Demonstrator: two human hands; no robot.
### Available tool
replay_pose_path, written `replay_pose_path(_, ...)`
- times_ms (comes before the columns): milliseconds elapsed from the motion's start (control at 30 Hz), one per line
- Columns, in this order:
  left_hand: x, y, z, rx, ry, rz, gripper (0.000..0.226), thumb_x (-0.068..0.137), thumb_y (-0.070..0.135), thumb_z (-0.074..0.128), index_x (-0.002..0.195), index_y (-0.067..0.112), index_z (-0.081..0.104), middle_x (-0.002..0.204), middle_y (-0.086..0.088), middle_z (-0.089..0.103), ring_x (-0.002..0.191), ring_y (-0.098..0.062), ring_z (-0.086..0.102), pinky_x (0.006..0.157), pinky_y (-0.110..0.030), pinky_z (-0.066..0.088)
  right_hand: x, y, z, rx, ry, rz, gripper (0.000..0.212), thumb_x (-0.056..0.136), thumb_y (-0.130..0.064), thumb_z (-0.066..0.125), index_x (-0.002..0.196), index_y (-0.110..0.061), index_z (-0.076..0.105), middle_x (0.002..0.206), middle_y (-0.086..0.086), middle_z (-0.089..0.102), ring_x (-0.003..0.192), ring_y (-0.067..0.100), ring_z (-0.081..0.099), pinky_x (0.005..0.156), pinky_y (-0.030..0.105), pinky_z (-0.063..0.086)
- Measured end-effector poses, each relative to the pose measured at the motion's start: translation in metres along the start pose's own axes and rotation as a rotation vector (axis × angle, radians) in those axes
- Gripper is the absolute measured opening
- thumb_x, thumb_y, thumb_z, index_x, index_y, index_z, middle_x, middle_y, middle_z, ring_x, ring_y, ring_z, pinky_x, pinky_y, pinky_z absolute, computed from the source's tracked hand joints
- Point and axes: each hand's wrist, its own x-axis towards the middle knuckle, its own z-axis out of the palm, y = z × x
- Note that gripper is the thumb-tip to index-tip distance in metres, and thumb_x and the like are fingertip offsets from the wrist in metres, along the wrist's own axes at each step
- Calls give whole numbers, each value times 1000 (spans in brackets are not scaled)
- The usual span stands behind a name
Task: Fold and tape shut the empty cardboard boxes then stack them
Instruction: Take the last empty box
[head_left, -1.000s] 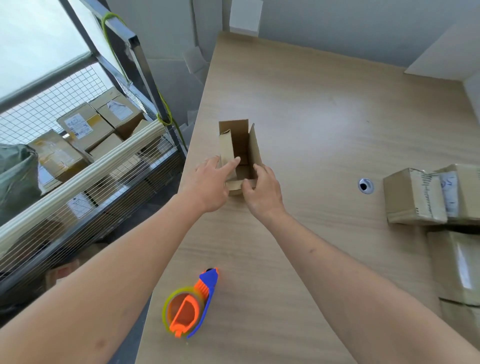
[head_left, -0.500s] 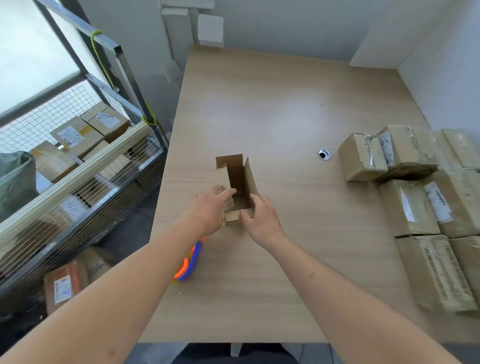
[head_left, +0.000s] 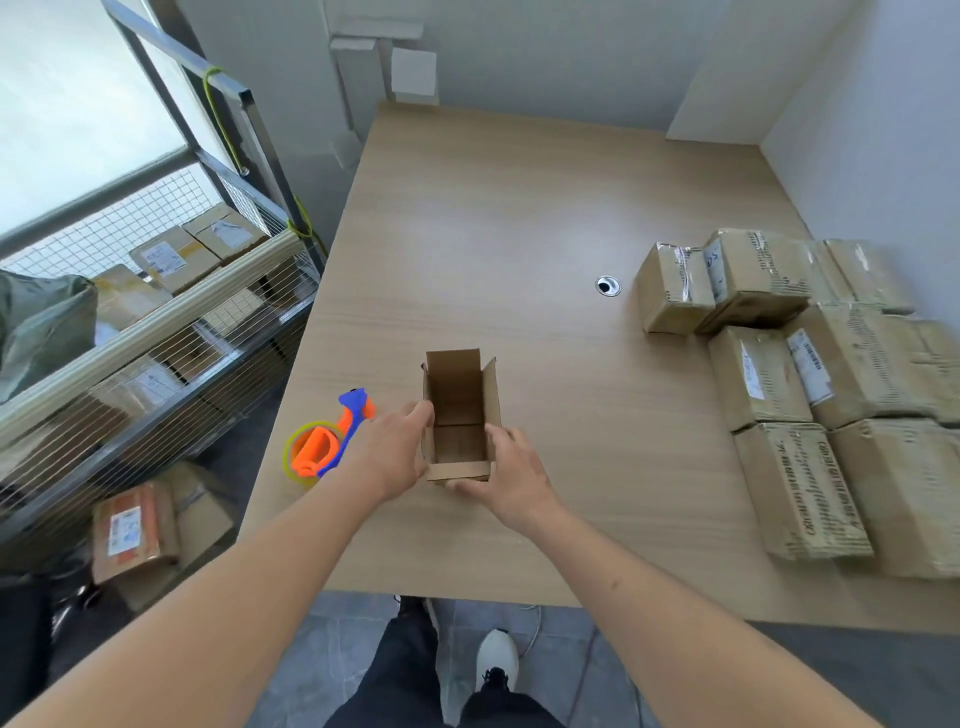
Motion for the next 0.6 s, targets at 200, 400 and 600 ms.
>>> replay_pose_path(200,-34,6,28,39,25,10,41,79,33,81,114,23,62,153,-5,35,139,-30,40,95,-39,50,-25,25,-3,-105,14,-60,65,93,-27,74,150,-16,46,141,0,51,131,23,52,109,37,43)
replay_pose_path(400,-35,1,26,169,-111,35,41,92,40,68,132,38,61,170,-2,13,158,-30,2,125,-47,16,-27,25,-8,-93,101,85,40,97,-38,66,133,-21,61,130,-4,61,116,19,59,96,34,49)
replay_pose_path(600,-24,-11,14,160,-193,127,38,97,28,56,136,31,56,155,4,41,150,-26,28,120,-41,24,-11,4,8,-59,228,254,35,96,-32,68,128,-28,56,119,-4,49,90,17,55,75,30,44)
